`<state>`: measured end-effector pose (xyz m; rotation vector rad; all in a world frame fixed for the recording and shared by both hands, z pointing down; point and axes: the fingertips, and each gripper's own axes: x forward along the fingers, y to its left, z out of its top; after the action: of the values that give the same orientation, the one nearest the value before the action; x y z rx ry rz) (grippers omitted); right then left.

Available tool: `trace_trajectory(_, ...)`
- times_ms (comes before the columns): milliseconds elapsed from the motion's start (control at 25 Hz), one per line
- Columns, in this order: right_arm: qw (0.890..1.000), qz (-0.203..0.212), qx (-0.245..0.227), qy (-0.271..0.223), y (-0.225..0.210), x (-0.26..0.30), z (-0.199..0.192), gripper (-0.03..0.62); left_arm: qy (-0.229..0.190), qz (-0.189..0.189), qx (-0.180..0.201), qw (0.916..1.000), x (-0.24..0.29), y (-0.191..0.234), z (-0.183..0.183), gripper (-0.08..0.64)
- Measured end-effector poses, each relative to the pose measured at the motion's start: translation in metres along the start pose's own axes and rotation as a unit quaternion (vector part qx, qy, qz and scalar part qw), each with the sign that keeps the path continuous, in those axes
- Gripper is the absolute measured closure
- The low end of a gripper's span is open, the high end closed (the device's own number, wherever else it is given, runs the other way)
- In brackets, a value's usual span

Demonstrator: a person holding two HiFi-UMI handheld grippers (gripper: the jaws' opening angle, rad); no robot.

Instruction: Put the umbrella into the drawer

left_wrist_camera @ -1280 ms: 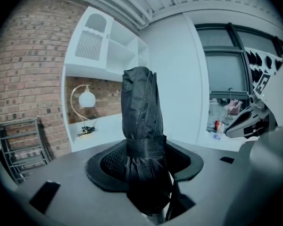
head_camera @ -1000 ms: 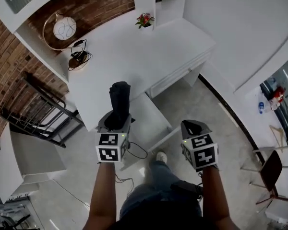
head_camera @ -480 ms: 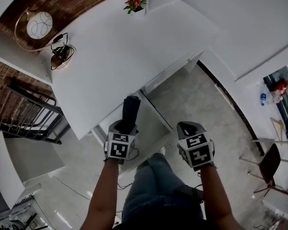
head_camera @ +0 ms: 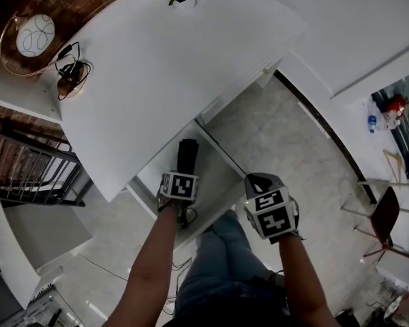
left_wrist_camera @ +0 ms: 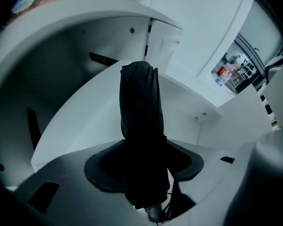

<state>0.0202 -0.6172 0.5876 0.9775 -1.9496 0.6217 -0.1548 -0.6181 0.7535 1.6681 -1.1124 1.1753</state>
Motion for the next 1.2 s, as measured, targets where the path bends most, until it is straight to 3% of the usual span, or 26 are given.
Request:
trace_trajectory(200,1.0,-0.012,0.01,0.005,0.002,-0.009,-0.012,0.591,0.017,0.015,-0.011,0.9997,0.021,0.007,-0.007,0.331)
trace_trajectory(320,1.0,-0.021,0.015,0.002,0.001,-0.018,-0.015,0.591,0.006,0.019,-0.023,0.9995,0.018,0.008,-0.004,0.309)
trace_trajectory(480,0.999,-0.031,0.019,-0.004,0.008,-0.03,-0.015,0.591,-0.013,0.019,-0.008,0.9997,-0.007,0.008,-0.002,0.27)
trace_trajectory(640,0.999,-0.04,0.012,-0.018,0.018,-0.049,-0.009,0.591,-0.045,0.011,-0.004,0.9989,-0.043,0.008,-0.001,0.27)
trace_trajectory(880,0.994,-0.06,0.028,-0.084,0.041,-0.092,0.011,0.591,-0.114,0.004,0.004,0.9934,-0.107,0.01,-0.001,0.27)
trace_trajectory(1200,0.989,-0.09,-0.001,-0.12,0.068,-0.143,0.014,0.591,-0.213,0.026,0.023,0.9765,-0.201,0.01,-0.005,0.27)
